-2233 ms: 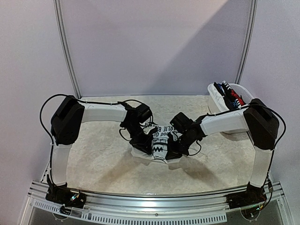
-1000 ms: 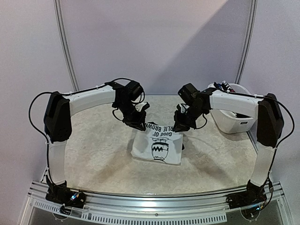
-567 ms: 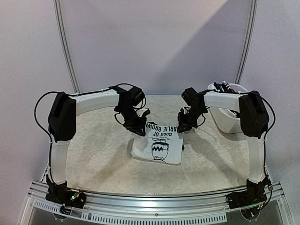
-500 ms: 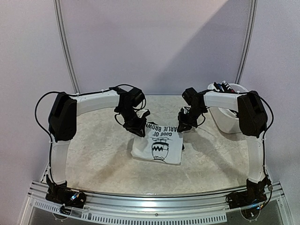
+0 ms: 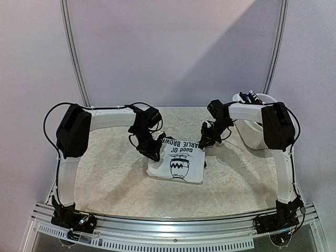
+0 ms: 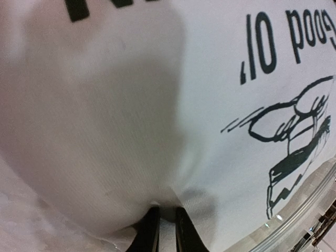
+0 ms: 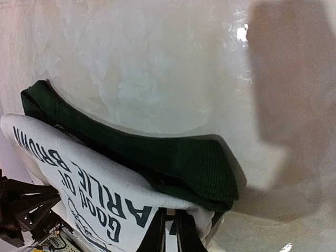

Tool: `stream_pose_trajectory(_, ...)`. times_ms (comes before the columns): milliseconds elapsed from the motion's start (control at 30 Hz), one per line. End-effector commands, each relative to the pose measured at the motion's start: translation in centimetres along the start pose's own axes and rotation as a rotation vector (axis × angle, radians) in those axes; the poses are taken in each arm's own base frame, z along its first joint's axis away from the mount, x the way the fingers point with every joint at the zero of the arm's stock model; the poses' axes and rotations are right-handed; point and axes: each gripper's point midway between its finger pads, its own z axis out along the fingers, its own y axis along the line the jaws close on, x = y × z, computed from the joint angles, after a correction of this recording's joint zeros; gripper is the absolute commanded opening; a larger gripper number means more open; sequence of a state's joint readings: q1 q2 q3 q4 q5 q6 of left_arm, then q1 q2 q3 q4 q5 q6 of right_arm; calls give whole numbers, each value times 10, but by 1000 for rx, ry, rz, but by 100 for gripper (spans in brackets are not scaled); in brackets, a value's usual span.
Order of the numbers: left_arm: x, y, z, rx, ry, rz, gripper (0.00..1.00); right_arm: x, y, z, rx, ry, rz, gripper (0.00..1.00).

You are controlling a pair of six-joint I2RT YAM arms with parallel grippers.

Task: Fold and stack the mixed laundry pile
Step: Smooth out the square-folded T-shirt at the center of the board, then move the square folded T-shirt to the center of the board.

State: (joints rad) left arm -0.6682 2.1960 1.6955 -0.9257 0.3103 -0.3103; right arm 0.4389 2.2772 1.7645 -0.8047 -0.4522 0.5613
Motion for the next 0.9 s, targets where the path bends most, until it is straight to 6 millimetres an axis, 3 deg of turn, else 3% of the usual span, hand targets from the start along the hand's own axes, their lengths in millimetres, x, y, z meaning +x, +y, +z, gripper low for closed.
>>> stream_pose_trajectory(0, 11, 17, 11, -21, 17, -61, 11, -1, -21, 18, 33, 44, 3, 9)
stream_pose_trajectory(200, 19, 13, 6, 12, 4, -129, 11, -15, -13, 21, 23, 60, -26, 9)
stream_pose_trajectory(400, 12, 5, -27, 8, -67, -120, 13, -32, -2, 14, 28, 29, -62, 9)
stream_pose_trajectory(500, 9, 4, -47, -18, -116, -104, 22, -36, 5, 4, 20, 9, -72, 9)
stream_pose_trajectory(633, 6, 0, -77, -34, -190, -60, 31, -40, 20, -19, 11, -44, -100, 11)
stream_pose_trajectory(867, 7, -6, -140, -68, -357, 14, 50, -38, 58, -81, 14, -180, -161, 17)
